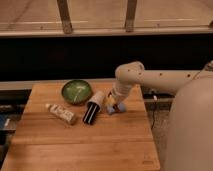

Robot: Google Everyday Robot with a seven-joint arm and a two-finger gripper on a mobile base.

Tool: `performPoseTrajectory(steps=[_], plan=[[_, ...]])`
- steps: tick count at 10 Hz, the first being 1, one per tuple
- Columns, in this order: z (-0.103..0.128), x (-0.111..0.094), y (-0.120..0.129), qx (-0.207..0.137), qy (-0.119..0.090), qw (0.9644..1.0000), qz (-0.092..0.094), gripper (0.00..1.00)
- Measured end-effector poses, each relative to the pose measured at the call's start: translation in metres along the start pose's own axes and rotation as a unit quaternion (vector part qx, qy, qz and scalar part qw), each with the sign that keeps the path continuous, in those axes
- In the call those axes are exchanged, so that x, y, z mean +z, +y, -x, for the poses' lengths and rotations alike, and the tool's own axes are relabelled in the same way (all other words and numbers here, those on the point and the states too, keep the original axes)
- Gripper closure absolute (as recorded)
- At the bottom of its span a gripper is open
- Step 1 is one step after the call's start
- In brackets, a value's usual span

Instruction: Place the pepper on the white sponge

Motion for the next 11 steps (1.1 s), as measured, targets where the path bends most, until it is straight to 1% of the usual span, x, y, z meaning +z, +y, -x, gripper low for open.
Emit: performPoseTrajectory(steps=[2,5,8,10,11], plan=[[0.002,0.017,-0.001,0.002,0.006,0.9998,0.017,1.00],[0.009,0.024,-0.007,0.004,0.007,0.9992,0.039,1.00],[0.017,0.030,-0.023,0.014,0.007,0.9989,0.045,1.00],[0.020,0.037,-0.036,0.027,0.011,0.9985,0.047,1.00],[0.019,0.043,-0.043,0.034,0.016,0.9981,0.048,1.00]])
